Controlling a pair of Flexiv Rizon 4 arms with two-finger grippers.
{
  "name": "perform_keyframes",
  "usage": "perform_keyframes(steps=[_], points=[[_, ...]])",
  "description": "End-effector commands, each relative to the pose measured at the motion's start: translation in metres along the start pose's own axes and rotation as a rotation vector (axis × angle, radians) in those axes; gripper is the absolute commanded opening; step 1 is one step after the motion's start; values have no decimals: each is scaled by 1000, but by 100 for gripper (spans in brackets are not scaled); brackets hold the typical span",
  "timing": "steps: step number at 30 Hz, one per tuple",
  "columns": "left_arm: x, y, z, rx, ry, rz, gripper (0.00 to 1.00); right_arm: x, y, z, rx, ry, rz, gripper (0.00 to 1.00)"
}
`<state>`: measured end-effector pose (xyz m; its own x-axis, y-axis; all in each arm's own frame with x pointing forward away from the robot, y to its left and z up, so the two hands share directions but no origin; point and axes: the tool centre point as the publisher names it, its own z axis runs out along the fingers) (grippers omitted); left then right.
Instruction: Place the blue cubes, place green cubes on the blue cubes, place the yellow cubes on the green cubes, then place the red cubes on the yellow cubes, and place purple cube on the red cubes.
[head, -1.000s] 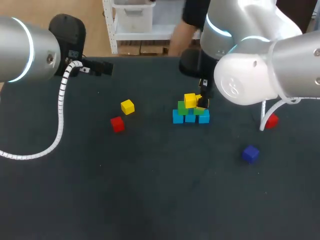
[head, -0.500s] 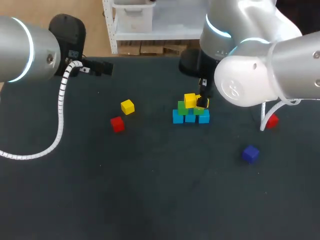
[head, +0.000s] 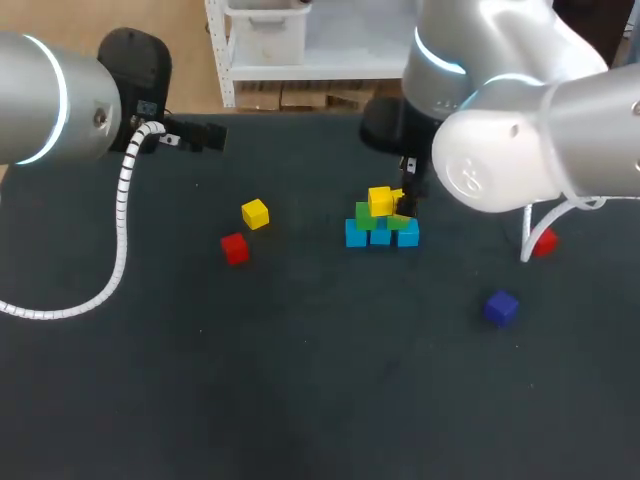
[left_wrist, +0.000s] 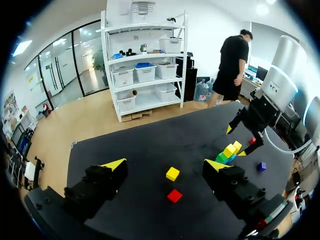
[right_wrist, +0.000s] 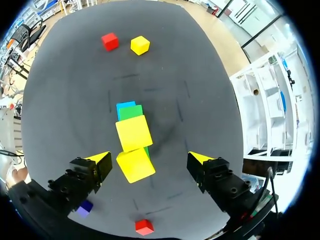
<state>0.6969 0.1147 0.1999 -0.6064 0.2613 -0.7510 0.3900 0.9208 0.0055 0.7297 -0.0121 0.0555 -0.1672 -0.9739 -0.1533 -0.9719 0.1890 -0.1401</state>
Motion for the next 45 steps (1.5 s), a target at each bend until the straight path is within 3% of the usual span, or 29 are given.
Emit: perform_keyframes(steps=[1, 14, 45], points=[[0, 1, 0, 3, 1, 0, 100, 4, 1, -1, 3, 7, -3, 100], [0, 1, 0, 3, 1, 0, 100, 2, -6, 3, 22, 15, 9, 95], [0, 1, 0, 3, 1, 0, 100, -3, -4, 2, 53, 18, 36, 94]])
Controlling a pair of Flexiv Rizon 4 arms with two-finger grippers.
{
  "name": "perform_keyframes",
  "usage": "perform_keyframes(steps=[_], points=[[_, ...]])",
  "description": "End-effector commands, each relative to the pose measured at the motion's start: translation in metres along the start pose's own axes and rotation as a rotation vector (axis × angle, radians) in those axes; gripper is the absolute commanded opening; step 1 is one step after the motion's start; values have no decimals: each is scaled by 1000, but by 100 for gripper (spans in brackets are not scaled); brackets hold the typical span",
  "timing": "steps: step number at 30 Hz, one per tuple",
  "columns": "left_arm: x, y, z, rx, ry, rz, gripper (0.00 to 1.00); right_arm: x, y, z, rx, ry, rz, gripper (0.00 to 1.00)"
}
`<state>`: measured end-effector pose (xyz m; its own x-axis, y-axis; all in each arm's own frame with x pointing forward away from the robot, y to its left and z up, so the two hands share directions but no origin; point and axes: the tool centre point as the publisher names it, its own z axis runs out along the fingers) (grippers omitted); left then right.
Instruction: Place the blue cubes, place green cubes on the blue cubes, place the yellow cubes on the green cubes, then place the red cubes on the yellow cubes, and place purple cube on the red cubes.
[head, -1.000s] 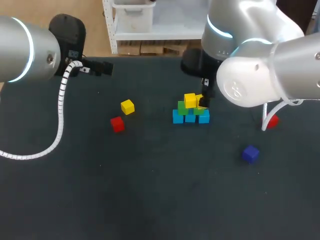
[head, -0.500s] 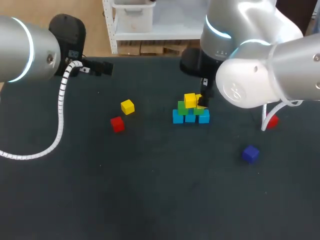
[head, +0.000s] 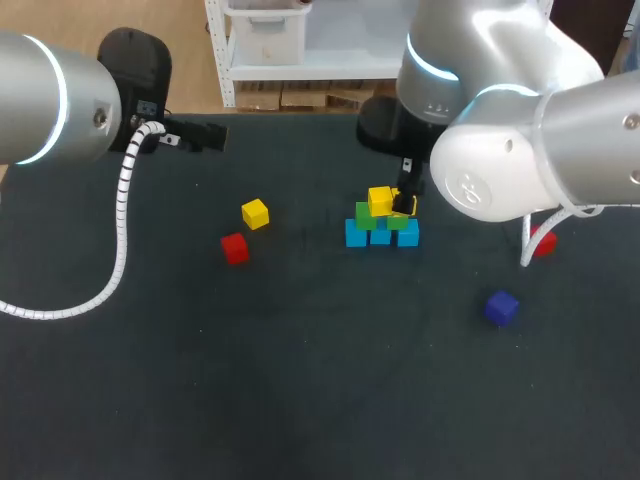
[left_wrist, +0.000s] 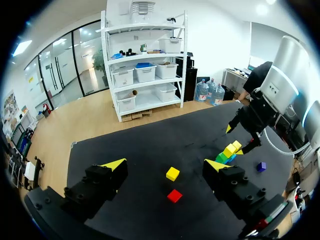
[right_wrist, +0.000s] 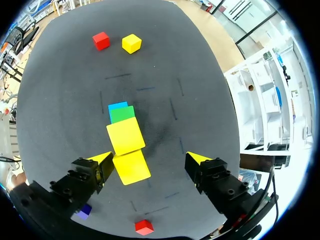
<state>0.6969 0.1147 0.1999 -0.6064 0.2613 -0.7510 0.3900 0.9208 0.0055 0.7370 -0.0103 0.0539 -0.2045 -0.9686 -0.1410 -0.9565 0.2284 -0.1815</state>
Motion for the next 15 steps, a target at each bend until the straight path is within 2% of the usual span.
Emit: perform_keyframes(steps=[1, 10, 15], points=[[0, 1, 0, 3, 1, 0, 100, 1, 2, -1, 4, -1, 0, 96], [0, 1, 0, 3, 1, 0, 100, 9, 1, -11, 7, -19, 8, 99], [0, 1, 0, 3, 1, 0, 100, 18, -3, -24, -10, -83, 46, 98]])
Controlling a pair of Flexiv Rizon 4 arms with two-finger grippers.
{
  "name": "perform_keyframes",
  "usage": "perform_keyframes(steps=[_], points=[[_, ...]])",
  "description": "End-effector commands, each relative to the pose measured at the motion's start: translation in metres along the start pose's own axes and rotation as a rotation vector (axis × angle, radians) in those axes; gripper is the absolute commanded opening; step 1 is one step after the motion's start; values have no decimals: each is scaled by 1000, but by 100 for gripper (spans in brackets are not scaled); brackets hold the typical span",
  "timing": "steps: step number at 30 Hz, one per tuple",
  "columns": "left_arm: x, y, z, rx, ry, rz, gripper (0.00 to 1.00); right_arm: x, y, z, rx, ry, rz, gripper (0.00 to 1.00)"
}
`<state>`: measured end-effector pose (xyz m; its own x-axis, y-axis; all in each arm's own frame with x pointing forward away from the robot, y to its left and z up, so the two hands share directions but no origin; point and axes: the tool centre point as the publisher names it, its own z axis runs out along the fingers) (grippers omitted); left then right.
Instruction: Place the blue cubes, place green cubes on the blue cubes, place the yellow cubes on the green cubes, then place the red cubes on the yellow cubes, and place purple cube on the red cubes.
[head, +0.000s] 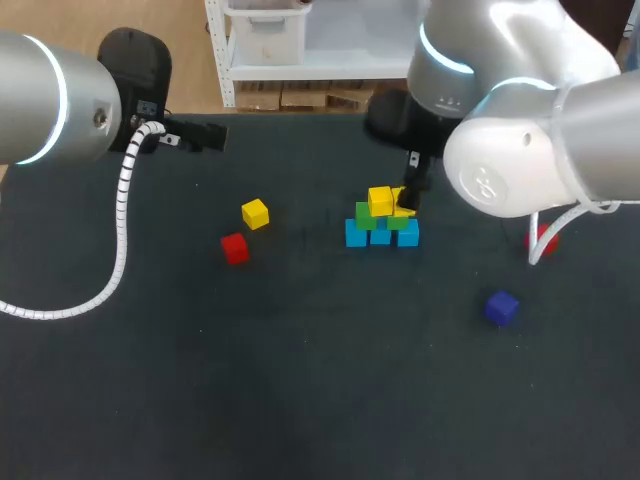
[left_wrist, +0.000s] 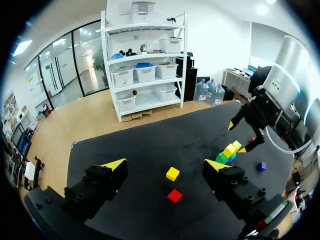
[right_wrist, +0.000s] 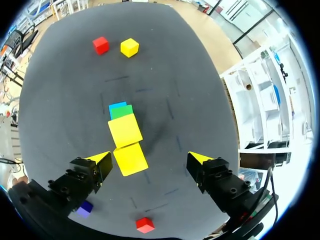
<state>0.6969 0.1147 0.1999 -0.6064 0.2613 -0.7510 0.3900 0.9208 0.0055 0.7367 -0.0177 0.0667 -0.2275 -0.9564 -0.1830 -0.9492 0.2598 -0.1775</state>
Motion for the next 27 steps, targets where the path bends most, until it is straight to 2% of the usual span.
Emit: perform_keyframes(steps=[1, 7, 16, 27], points=[[0, 1, 0, 3, 1, 0, 100, 14, 0, -15, -24, -69, 28, 99], [0, 1, 0, 3, 1, 0, 100, 26, -3, -37, -72, -220, 119, 100], [0, 1, 0, 3, 1, 0, 100, 44, -11, -50, -85, -354, 230, 100], [0, 1, 0, 3, 1, 0, 100, 61, -16, -58, -61, -527, 357, 100]])
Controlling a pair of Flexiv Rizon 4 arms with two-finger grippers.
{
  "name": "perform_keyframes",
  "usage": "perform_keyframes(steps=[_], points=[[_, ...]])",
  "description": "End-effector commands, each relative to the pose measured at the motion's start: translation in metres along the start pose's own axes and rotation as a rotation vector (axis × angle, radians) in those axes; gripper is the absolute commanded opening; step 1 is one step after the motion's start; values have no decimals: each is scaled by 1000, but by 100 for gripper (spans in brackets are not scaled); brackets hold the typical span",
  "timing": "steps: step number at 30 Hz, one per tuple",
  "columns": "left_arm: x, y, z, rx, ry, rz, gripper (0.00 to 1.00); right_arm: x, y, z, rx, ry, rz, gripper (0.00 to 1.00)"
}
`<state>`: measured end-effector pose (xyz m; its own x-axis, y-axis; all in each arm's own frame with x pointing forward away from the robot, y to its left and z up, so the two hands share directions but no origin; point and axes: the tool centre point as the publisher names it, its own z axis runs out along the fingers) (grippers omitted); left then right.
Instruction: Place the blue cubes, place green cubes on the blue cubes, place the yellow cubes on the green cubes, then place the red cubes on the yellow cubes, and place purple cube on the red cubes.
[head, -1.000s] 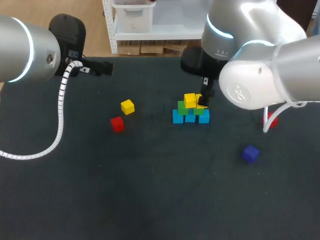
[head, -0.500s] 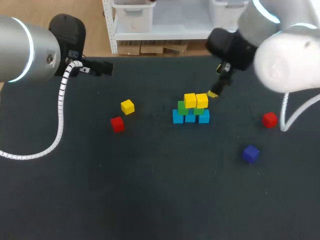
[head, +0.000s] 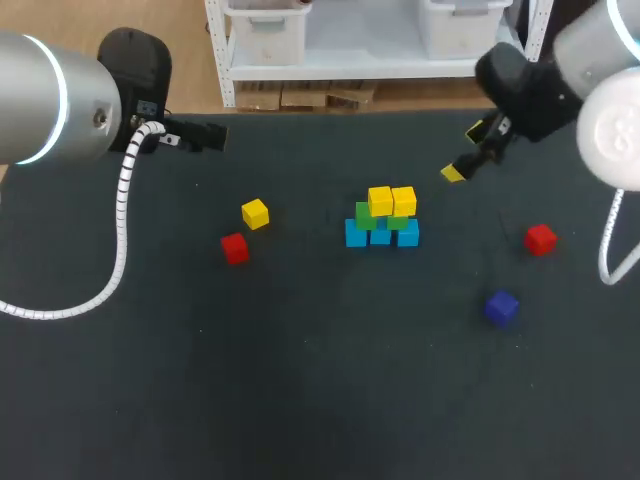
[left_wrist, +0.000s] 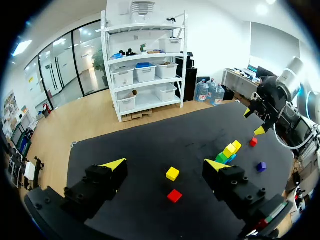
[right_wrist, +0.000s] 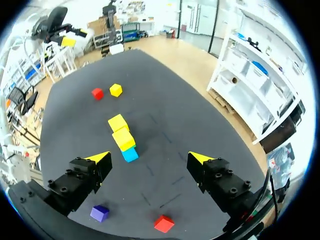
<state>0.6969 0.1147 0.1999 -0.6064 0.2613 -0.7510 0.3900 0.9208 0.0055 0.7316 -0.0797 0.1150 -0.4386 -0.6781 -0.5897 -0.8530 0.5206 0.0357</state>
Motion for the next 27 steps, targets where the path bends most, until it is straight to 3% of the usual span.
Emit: perform_keyframes(steps=[1, 6, 13, 27], points=[[0, 1, 0, 3, 1, 0, 100, 10, -1, -7, 11, -123, 20, 100], [0, 1, 0, 3, 1, 0, 100, 15, -12, -16, 21, -175, 73, 100], [0, 1, 0, 3, 1, 0, 100, 22, -26, -29, 105, -269, 143, 100], [0, 1, 0, 3, 1, 0, 100, 30, -39, -41, 177, -300, 185, 100]])
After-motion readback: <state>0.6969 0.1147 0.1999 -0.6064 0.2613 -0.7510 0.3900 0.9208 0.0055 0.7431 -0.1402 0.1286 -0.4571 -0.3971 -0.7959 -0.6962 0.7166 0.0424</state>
